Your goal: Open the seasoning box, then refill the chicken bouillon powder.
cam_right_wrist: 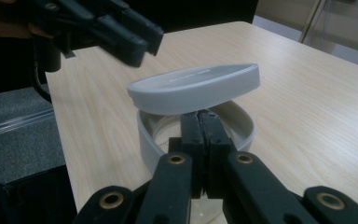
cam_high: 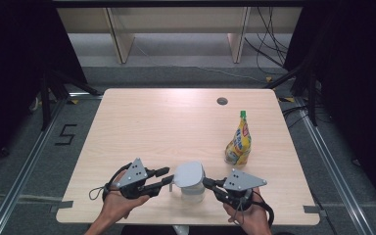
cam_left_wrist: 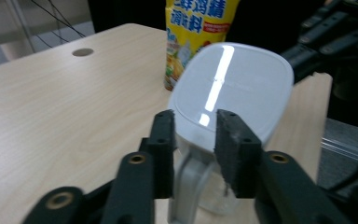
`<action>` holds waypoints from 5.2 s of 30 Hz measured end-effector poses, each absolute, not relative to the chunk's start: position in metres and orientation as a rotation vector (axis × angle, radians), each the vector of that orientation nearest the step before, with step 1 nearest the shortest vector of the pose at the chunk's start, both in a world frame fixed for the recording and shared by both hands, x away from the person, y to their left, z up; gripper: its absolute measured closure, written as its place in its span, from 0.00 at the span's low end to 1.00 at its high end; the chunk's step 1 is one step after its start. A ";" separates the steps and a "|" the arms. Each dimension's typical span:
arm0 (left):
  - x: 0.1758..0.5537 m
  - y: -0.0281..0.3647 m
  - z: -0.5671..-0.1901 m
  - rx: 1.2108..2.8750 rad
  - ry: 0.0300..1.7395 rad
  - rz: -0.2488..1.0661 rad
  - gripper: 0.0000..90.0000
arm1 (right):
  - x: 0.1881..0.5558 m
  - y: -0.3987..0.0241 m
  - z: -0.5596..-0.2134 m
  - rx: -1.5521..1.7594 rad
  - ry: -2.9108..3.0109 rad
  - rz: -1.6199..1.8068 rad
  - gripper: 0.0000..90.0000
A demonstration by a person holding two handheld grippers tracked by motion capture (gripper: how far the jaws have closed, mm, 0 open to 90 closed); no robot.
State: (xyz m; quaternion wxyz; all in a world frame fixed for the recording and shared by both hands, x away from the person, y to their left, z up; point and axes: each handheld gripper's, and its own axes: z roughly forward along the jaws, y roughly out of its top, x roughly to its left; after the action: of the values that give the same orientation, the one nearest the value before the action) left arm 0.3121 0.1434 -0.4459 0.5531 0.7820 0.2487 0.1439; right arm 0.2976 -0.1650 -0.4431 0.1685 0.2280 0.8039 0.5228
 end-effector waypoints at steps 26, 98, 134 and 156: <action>0.298 0.161 -0.499 2.017 0.662 0.327 0.31 | 0.303 -0.121 -0.425 0.509 2.272 1.527 1.00; 0.300 0.150 -0.500 2.055 0.640 0.333 0.27 | 0.362 -0.248 -0.502 1.230 1.880 1.300 0.17; 0.297 0.148 -0.502 2.078 0.630 0.328 0.26 | 0.396 -0.224 -0.514 1.267 1.680 1.295 0.19; 0.294 0.149 -0.501 2.071 0.652 0.337 0.26 | 0.400 -0.262 -0.504 1.028 2.006 1.394 0.30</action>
State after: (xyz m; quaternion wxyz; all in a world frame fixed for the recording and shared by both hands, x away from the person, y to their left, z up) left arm 0.2937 0.1489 -0.5013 0.4547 0.8395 0.2642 0.1367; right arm 0.3996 -0.2616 -0.5040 0.2433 0.3763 0.7341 0.5103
